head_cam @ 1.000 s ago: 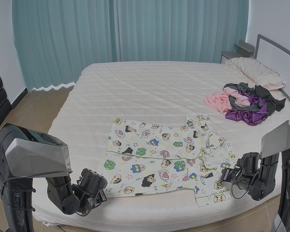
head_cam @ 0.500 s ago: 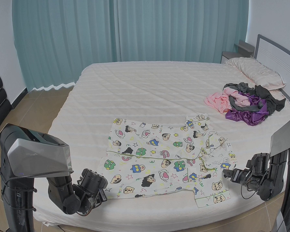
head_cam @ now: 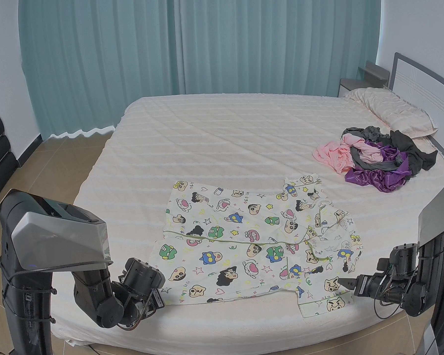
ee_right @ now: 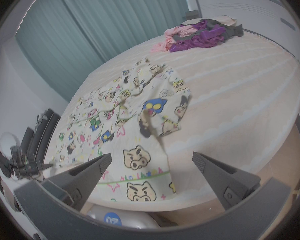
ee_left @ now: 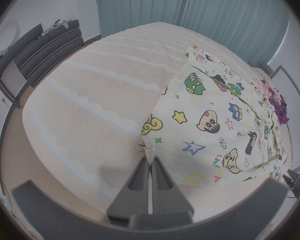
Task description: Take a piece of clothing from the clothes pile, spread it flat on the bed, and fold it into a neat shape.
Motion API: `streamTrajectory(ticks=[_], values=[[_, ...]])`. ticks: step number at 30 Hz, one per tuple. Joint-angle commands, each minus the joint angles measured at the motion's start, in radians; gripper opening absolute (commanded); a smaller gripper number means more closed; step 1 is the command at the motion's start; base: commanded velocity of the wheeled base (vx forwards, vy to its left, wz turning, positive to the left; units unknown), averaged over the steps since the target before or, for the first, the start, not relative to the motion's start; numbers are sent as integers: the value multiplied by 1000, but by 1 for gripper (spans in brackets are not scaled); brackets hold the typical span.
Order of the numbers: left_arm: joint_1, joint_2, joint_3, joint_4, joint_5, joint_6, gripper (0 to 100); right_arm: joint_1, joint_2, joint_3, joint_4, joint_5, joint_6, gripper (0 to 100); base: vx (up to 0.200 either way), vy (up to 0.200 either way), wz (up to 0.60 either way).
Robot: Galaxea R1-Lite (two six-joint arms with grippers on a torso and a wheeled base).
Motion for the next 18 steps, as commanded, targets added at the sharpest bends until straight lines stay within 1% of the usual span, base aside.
streamTrajectory(ticks=[1, 9, 17, 18], values=[[0, 2, 0, -1, -3, 0, 0, 50, 110, 24, -17, 8, -67, 100, 0, 0, 0], [0, 2, 0, -1, -4, 0, 0, 63, 137, 21, -15, 14, -75, 100, 0, 0, 0], [0, 2, 1, -1, -4, 0, 0, 79, 160, -42, -15, 16, -73, 100, 0, 0, 0], [0, 2, 1, -1, -4, 0, 0, 83, 168, -54, -15, 11, -70, 0, 0, 0, 0]])
